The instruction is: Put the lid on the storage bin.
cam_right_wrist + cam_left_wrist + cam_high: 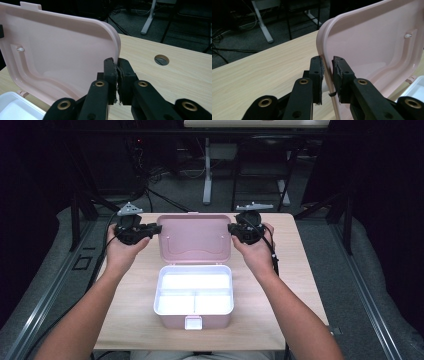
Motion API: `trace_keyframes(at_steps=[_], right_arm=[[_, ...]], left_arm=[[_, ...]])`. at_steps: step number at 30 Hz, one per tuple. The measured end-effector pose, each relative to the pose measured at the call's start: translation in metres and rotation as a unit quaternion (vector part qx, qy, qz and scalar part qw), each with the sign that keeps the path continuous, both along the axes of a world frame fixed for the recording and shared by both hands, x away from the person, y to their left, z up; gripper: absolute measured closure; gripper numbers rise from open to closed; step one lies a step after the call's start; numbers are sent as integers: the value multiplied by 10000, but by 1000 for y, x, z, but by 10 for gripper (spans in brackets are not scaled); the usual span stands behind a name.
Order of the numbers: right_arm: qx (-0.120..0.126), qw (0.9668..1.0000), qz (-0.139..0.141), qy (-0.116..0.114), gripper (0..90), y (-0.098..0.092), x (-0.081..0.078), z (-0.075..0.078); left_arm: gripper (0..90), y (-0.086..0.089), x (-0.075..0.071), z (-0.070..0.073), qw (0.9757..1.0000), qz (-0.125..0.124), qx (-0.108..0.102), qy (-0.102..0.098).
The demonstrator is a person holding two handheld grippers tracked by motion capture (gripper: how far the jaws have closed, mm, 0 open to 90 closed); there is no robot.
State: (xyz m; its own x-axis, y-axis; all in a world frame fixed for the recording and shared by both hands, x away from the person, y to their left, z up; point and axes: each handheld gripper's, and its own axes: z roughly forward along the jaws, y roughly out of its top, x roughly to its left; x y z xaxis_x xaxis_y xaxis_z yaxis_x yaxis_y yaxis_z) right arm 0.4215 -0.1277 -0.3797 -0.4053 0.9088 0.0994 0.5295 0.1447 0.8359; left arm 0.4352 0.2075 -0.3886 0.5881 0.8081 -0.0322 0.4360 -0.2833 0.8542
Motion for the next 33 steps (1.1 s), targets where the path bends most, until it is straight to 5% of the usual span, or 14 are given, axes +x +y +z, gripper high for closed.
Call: trace_keyframes(at_steps=[33], right_arm=[[121, 9995, 7, -300, 863, 2, -7, 6]], left_arm=[[831, 4, -5, 13, 9995, 61, -40, -319]])
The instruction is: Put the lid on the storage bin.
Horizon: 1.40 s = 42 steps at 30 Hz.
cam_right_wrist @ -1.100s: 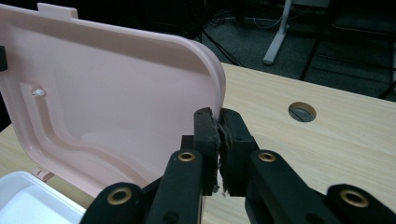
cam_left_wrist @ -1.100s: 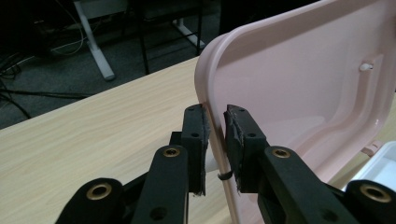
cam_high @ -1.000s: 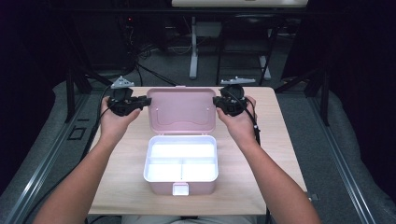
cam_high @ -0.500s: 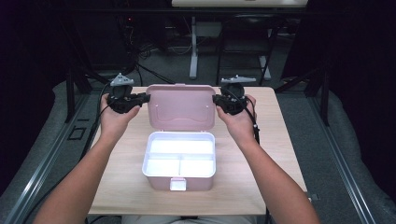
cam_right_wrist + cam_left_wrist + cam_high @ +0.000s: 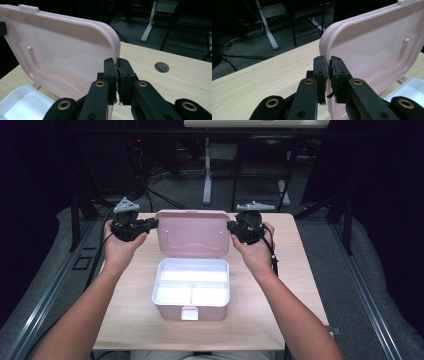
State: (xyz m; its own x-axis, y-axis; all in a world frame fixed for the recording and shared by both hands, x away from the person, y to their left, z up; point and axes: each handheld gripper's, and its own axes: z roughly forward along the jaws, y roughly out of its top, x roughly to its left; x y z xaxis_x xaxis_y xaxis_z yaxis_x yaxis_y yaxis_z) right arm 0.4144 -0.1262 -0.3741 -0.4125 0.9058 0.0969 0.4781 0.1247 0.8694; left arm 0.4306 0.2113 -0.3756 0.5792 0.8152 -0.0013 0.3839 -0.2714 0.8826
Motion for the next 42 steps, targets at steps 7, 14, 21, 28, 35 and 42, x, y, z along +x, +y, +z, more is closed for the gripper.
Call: trace_keyframes(at_steps=[7, 14, 21, 28, 35, 42], right_arm=[[-38, 9999, 97, -78, 856, -2, -8, 0], [-45, 9997, 189, -149, 838, -3, -16, 1], [-48, 9996, 217, -196, 823, -3, -20, 0], [-63, 9994, 264, -201, 817, -3, -24, 1], [-44, 9991, 304, -297, 824, -4, -29, -1], [-29, 9990, 328, -310, 823, -5, -31, 0]], left_arm=[[826, 0, -11, 4, 9999, -107, 105, -67], [795, 1, -19, 5, 9996, -211, 149, -65], [787, 4, -23, 1, 9996, -270, 89, -36], [787, 5, -26, 2, 9995, -314, 99, -21], [744, 5, -27, 3, 9994, -325, -1, -72], [697, 2, -26, 9, 9994, -314, 73, -86]])
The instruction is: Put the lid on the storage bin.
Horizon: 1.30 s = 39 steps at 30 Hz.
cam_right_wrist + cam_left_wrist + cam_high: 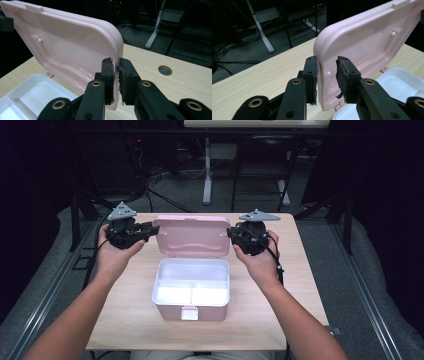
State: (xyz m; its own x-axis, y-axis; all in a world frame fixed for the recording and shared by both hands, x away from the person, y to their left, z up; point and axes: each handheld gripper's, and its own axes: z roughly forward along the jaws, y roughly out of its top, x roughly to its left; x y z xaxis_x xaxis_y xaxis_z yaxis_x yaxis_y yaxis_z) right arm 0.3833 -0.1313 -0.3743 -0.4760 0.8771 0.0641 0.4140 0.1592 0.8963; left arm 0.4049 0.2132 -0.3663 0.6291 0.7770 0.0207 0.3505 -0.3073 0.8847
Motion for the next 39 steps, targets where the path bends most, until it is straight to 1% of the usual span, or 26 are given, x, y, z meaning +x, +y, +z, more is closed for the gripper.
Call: trace_keyframes(at_steps=[7, 9, 15, 20, 31, 33, 34, 36, 39], right_arm=[[5, 10000, 27, -17, 823, -1, -4, 0], [10, 10000, 41, -4, 823, -1, -4, 0], [43, 10000, 90, -1, 815, -2, -8, -2], [51, 9998, 180, 36, 771, -3, -11, -3], [81, 9995, 285, 66, 736, -3, -13, -2], [87, 9995, 305, 73, 735, -3, -14, -2], [83, 9995, 312, 71, 735, -3, -14, -2], [87, 9994, 327, 86, 735, -3, -15, -1], [91, 9993, 356, 93, 735, -4, -17, 0]], left_arm=[[690, 1, 2, 1, 10000, -29, -37, 39], [687, 0, 2, 1, 10000, -31, -7, 42], [699, -1, -4, 1, 10000, -53, 70, 37], [696, -2, -10, 2, 9999, -92, 66, 16], [696, -1, -18, 3, 9997, -192, 162, 7], [694, -1, -19, 3, 9997, -200, 159, 9], [694, 0, -20, 2, 9997, -221, 112, 27], [694, 1, -21, 1, 9997, -235, 91, 39], [694, 2, -22, 0, 9996, -264, 117, 51]])
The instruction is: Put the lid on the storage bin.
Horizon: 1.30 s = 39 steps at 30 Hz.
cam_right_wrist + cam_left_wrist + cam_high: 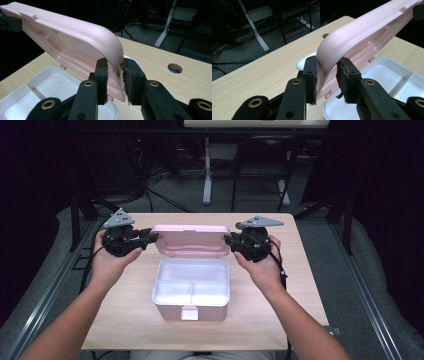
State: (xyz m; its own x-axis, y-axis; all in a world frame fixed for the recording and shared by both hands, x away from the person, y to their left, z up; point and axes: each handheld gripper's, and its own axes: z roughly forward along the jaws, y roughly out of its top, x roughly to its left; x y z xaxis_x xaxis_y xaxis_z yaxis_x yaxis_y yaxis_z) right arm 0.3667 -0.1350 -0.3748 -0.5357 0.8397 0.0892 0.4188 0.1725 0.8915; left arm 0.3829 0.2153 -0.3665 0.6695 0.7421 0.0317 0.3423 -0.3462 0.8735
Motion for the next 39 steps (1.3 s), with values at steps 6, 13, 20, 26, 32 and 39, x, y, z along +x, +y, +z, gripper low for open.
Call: trace_keyframes(at_steps=[6, 13, 20, 26, 32, 39], right_arm=[[27, 10000, 66, 50, 736, -1, -4, 1], [-21, 9999, 146, 51, 735, -3, -11, 2], [-18, 9996, 247, 105, 733, -5, -18, -1], [-35, 9995, 289, 109, 733, -7, -25, -3], [-8, 9993, 351, 92, 732, -9, -33, -5], [-59, 9989, 454, 123, 726, -10, -42, -13]], left_arm=[[693, 2, -5, -2, 10000, -73, 2, 15], [684, 3, -14, -2, 9999, -162, 55, 14], [681, 7, -21, -5, 9997, -245, 14, -6], [681, 10, -27, -8, 9995, -312, 10, 26], [681, 11, -36, -9, 9993, -353, 82, -68], [666, 14, -44, -16, 9992, -388, 96, -5]])
